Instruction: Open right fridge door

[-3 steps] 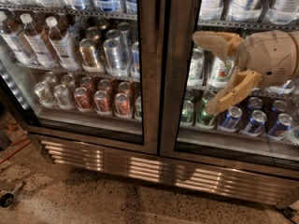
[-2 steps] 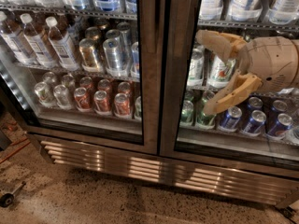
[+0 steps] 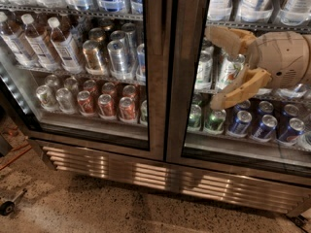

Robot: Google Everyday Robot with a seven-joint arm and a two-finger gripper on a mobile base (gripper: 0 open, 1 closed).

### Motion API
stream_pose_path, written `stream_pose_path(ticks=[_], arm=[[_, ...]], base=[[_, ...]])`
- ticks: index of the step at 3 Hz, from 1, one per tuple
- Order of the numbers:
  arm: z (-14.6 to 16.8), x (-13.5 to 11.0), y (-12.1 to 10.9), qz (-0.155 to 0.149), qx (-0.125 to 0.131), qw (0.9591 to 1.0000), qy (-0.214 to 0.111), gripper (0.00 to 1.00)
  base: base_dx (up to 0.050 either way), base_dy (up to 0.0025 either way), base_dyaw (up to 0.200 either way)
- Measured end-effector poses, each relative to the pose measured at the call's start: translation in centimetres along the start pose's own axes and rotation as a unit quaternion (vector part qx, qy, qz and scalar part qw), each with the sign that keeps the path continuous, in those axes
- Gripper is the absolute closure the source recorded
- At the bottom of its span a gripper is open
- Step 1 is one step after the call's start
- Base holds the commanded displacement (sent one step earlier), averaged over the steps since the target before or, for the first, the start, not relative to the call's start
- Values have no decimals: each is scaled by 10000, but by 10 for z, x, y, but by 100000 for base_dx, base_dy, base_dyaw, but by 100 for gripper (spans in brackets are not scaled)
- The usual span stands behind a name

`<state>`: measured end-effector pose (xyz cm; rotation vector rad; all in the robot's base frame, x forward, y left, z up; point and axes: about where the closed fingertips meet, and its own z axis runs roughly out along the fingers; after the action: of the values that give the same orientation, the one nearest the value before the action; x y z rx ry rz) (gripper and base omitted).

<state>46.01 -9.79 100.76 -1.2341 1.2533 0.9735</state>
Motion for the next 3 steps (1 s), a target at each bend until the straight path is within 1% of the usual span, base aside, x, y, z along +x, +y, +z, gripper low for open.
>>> stream_pose_path(ticks=[1, 2, 3], arm=[[-1, -10, -25, 44, 171, 9998, 93, 0], [-1, -10, -25, 44, 171, 9998, 93, 0], [-1, -10, -25, 44, 171, 9998, 93, 0]], base=[[0, 0, 0], [0, 0, 19799], [0, 0, 0]])
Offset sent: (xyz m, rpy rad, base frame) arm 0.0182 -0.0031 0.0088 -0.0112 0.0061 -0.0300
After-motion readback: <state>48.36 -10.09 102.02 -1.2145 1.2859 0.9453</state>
